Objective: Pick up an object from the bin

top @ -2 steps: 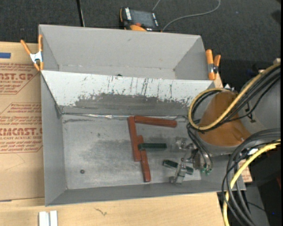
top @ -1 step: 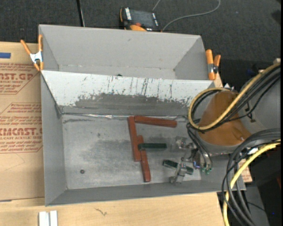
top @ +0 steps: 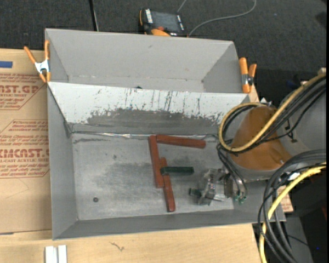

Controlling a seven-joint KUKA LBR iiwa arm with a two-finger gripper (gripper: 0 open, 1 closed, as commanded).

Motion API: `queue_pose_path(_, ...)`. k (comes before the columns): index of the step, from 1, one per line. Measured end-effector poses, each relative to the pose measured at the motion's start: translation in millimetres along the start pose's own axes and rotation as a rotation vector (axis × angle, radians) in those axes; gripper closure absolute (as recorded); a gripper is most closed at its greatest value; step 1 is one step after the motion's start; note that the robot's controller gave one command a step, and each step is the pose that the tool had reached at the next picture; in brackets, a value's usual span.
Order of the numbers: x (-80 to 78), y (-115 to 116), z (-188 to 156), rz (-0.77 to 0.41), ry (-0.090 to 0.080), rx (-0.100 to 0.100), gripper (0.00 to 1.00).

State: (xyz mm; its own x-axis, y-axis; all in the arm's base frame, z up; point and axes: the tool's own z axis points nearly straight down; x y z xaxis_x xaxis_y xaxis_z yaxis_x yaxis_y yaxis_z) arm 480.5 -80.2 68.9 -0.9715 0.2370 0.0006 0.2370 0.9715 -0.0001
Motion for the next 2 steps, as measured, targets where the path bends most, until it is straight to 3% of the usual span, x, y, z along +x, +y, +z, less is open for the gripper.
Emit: queue_pose_path(2, -0.6, 1, -46, 0.000, -0.003, -0.001, 1.00)
